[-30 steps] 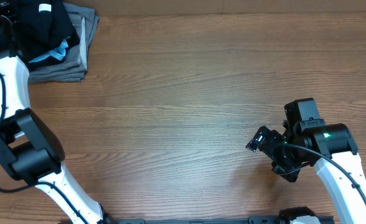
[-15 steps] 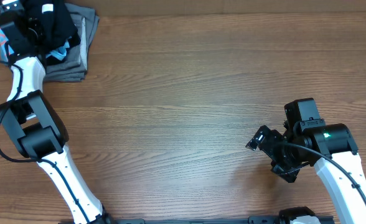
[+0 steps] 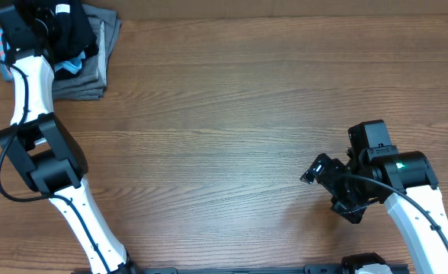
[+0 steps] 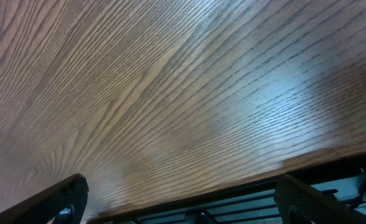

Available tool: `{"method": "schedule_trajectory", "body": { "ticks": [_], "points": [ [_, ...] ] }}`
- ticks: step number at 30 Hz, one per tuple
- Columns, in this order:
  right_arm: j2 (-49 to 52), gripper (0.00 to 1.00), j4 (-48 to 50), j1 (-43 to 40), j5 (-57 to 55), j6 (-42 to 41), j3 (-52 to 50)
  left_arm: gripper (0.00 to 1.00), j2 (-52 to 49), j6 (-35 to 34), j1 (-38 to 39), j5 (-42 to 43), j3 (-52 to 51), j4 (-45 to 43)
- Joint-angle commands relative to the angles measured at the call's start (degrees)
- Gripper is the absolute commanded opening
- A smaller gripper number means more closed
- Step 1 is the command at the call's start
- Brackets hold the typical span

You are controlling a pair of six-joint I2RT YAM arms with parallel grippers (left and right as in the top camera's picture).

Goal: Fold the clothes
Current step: 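Lower the bundle onto the clothes stack and press it with the left gripper, then release the bundle and pull the left gripper back from the stack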

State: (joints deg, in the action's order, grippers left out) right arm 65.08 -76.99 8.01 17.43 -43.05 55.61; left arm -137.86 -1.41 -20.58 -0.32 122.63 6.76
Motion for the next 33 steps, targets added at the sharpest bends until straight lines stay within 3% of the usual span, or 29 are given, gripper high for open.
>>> {"method": "schedule_trajectory", "body": {
  "ticks": [1,12,22,30,33],
  "points": [
    [-0.79,1.00,0.26,0.11,-0.39,-0.02,1.57,0.17,4.70,0.13,0.85,1.46,2.56,1.01],
    [-0.79,1.00,1.03,0.11,-0.63,-0.04,1.57,0.15,1.25,0.11,2.45,1.84,2.14,5.99],
    [-0.79,1.00,1.01,0.11,-0.61,-0.04,1.57,0.31,-4.39,0.13,3.23,1.90,2.16,6.01],
    [-0.79,1.00,0.15,0.11,-0.59,-0.04,1.57,0.56,0.81,0.09,3.63,8.83,4.35,5.73],
    [-0.79,1.00,0.17,0.11,-0.59,0.35,1.57,0.86,4.50,0.07,3.65,12.11,5.03,5.95]
  ]
}}
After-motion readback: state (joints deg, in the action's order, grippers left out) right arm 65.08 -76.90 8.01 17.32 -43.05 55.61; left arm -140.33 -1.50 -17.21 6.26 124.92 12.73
